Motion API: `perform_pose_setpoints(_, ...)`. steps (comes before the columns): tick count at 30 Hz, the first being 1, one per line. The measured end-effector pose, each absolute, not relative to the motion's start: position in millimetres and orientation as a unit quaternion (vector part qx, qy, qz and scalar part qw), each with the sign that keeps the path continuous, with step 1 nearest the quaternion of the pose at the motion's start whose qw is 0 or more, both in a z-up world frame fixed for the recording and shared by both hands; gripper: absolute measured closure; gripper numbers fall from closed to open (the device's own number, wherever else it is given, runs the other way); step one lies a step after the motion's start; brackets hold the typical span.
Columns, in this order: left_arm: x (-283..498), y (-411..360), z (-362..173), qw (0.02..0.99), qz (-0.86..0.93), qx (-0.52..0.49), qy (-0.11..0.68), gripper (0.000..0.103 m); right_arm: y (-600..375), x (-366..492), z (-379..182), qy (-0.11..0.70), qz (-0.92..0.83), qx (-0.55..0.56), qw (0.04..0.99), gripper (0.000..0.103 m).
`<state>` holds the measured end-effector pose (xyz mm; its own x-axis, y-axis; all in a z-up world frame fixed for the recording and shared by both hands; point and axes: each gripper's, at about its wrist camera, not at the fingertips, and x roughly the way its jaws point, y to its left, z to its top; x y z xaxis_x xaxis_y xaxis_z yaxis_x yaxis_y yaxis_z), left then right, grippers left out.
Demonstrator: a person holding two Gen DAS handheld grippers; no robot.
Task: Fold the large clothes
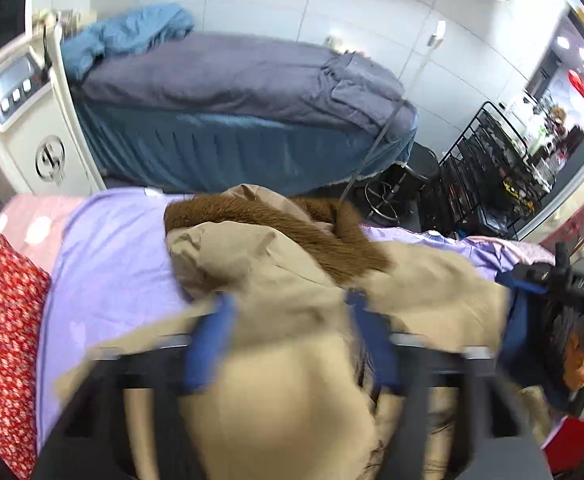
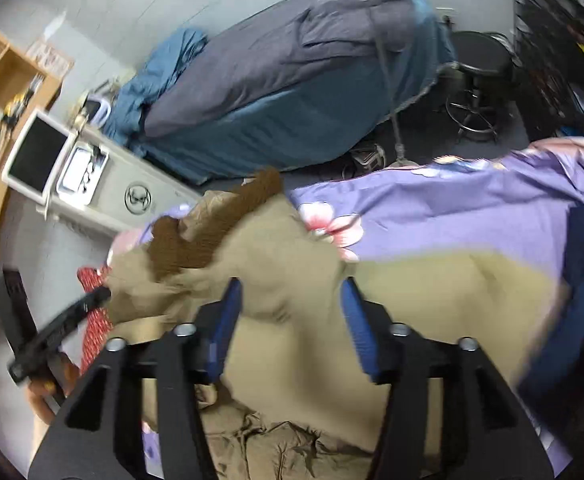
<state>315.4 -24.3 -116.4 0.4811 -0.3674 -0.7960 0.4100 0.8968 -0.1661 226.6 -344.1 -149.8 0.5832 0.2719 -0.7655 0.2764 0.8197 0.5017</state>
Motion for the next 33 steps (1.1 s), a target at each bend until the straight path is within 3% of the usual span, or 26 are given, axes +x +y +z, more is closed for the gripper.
perform_pose_setpoints(2, 282.5, -17.6, -114.8, 0.87, -0.223, 0.045, 0.437, 0.01, -345.6, 212.2, -150.0, 0.457, 0.003, 0.293, 0.84, 0.032)
perform_pose_setpoints(10, 160.5, 61.4, -154.8, 0.837, -0.167, 0.062, 0.517, 0.009, -332.9, 113.6, -195.3, 0.526, 0.021, 0.255, 0.811, 0.028)
perform_pose_setpoints(18, 56.3, 154.3, -223.9, 0.752, -0.077, -0.122, 0.644, 0.009, -305.9, 45.5, -230.8, 0.584, 0.048, 0.233, 0.776, 0.028)
perform_pose_setpoints(33, 13.9, 98.7, -309.5, 0.675, -0.126, -0.149, 0.712, 0.01, -266.0, 2.5, -255.7, 0.627, 0.051, 0.179, 0.757, 0.02)
